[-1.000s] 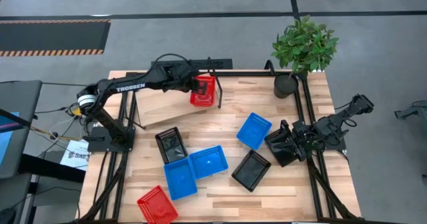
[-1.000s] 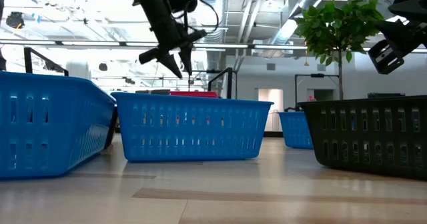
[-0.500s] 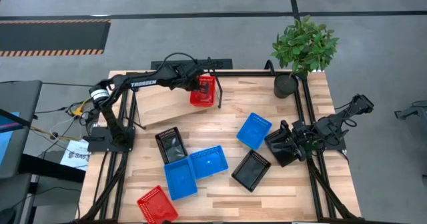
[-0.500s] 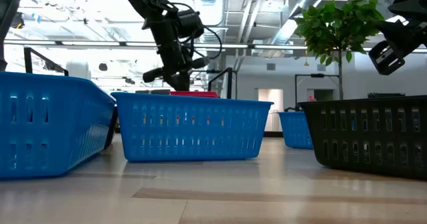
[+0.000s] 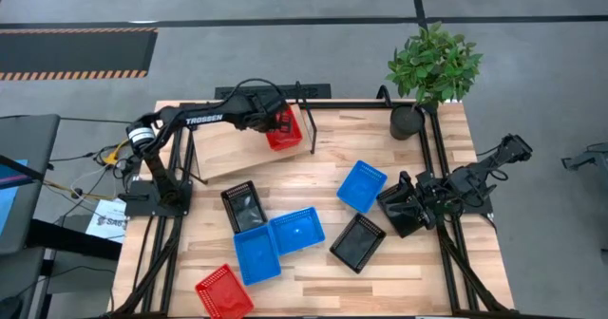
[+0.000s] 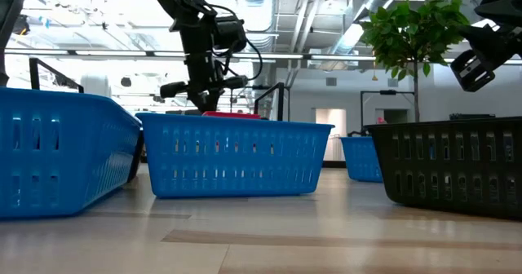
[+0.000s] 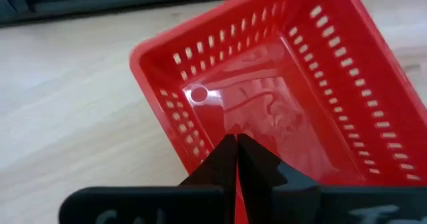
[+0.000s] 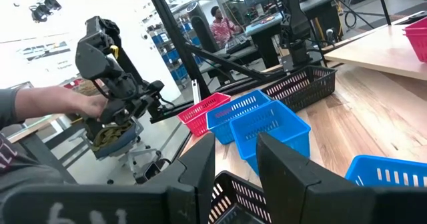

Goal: Stack baskets on shelf by color
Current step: Stack the top red bin on top of the red bin on the shelf, then stack the red bin on top of the red bin on the shelf

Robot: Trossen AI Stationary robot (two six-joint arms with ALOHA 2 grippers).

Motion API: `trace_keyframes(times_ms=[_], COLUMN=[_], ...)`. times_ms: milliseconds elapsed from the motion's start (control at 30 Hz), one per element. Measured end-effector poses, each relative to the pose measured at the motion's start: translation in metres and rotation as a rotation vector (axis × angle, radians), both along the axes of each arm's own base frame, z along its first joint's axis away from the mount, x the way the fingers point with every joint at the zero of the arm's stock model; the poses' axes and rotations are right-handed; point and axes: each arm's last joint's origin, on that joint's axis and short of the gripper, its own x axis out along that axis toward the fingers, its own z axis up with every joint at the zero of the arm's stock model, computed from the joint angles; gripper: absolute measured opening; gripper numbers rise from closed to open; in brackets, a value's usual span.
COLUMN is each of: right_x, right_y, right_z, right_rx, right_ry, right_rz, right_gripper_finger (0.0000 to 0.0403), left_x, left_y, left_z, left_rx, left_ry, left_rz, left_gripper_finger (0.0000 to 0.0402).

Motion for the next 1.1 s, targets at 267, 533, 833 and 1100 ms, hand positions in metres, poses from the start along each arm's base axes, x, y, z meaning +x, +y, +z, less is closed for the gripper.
trace_keyframes(times_ms=[267, 533, 833, 1100], right_x=[0.000, 0.000, 0.000, 0.000], right_y=[0.000, 0.000, 0.000, 0.000], right_z=[0.000, 0.000, 0.000, 0.000], right_rx=[0.000, -0.001, -0.003, -0.001], right_ry=[0.000, 0.000, 0.000, 0.000], right_rz=[0.000, 0.000, 0.000, 0.000], right_gripper_finger=[0.0133, 0.0134, 0.0134, 0.0133], left_x=[-0.012, -0.055, -0.088, -0.096], left_y=[-0.009, -0.094, -0.208, -0.312], left_z=[0.031, 0.092, 0.117, 0.089], left_rx=[-0.001, -0.132, -0.129, -0.193], left_ry=[-0.070, -0.101, -0.109, -0.030], left_rz=[-0.116, -0.454, -0.641, -0.762], left_gripper_finger=[0.0000, 0.0000, 0.0041, 0.0151])
